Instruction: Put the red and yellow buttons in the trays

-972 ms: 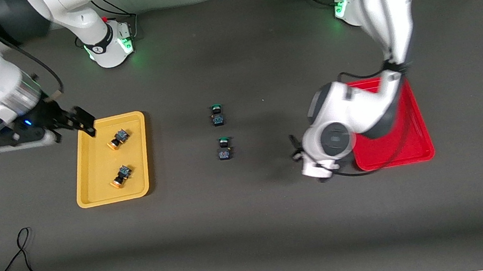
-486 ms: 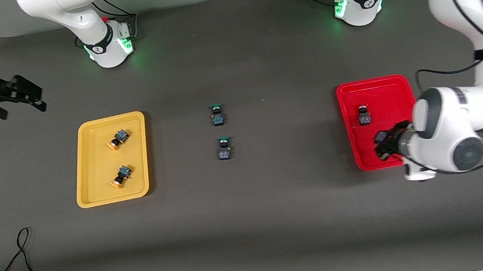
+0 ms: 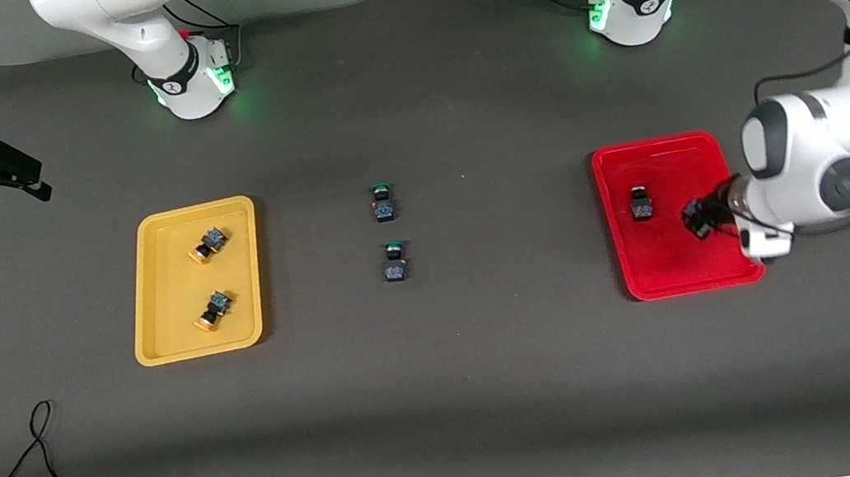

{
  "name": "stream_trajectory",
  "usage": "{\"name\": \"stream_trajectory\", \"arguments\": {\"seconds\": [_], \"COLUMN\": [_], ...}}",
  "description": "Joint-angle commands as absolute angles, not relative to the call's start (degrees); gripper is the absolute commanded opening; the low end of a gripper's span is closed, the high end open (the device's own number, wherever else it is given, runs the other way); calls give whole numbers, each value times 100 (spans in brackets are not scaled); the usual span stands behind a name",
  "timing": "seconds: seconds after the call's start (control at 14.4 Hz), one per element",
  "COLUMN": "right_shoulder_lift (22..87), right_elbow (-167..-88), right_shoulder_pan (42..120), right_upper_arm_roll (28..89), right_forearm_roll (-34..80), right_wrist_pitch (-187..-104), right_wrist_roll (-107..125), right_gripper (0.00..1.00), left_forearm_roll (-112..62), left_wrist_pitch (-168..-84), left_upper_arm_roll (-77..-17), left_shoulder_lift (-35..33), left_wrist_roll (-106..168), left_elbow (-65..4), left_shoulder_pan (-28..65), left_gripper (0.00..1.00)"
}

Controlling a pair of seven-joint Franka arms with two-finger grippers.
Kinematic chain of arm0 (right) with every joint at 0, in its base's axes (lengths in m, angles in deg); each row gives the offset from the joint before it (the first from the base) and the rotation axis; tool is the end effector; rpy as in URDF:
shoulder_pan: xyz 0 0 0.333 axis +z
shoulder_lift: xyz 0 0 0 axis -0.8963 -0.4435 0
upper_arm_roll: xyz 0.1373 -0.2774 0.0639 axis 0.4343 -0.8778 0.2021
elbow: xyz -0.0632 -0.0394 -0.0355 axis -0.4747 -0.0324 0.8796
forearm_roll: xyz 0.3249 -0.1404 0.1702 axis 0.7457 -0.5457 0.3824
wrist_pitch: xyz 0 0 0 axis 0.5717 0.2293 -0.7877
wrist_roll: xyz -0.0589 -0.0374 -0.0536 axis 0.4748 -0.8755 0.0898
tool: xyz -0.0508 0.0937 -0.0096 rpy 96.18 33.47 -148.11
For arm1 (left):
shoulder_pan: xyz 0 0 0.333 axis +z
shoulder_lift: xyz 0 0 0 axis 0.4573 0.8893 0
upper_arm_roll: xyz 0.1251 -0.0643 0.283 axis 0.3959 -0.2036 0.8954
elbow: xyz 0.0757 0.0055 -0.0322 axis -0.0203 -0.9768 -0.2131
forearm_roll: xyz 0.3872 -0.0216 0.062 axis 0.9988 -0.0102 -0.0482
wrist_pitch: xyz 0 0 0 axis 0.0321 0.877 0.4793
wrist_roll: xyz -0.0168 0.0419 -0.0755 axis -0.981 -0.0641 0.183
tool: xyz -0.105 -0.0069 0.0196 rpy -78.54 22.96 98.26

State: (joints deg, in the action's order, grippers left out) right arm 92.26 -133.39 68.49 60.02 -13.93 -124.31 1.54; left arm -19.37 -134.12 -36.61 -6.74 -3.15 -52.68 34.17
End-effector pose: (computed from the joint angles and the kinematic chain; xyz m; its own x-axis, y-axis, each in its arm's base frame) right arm 0.4835 0.0034 0.6323 0.9981 -0.0271 0.0546 -0.0264 -0.9996 -0.0142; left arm 0.5416 -0.0124 0.2274 0.7087 0.6538 -0.2650 0.6479 -0.7518 -0.1222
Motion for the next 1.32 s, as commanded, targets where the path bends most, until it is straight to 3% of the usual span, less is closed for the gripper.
{"name": "stream_trajectory", "arguments": {"seconds": [0.0,0.07,0.42,0.62,0.97,1.11,1.25], "right_shoulder_lift": [9249,9249,9091,8968,8968,9011,9012], "right_elbow": [-13346,-13355,-13363,-13329,-13205,-13170,-13065], "right_shoulder_pan": [6886,6947,6991,7017,7123,7123,7114], "right_upper_arm_roll": [6004,6022,6057,6057,6057,6039,5995], "right_forearm_roll": [-1296,-1296,-1174,-1165,-1200,-1226,-1200], "right_wrist_pitch": [-12394,-12394,-12622,-12763,-12693,-12624,-12404], "right_wrist_roll": [296,296,296,296,314,314,305], "right_gripper": [100,100,100,100,100,100,100], "left_forearm_roll": [-1987,-1987,-1899,-1594,-1574,-1557,-1347], "left_wrist_pitch": [-13826,-13748,-12336,-11342,-10557,-10496,-10347], "left_upper_arm_roll": [-3696,-3696,-3748,-3757,-3740,-3643,-3101], "left_shoulder_lift": [-1044,-1044,-1482,-2157,-3266,-3268,-3023], "left_wrist_roll": [69,140,167,150,621,1630,2440], "left_elbow": [-5907,-5881,-5119,-4652,-4335,-3897,-3370], "left_shoulder_pan": [3644,3644,3574,3206,2783,2774,2469], "left_gripper": [56,99,100,100,100,100,100]}}
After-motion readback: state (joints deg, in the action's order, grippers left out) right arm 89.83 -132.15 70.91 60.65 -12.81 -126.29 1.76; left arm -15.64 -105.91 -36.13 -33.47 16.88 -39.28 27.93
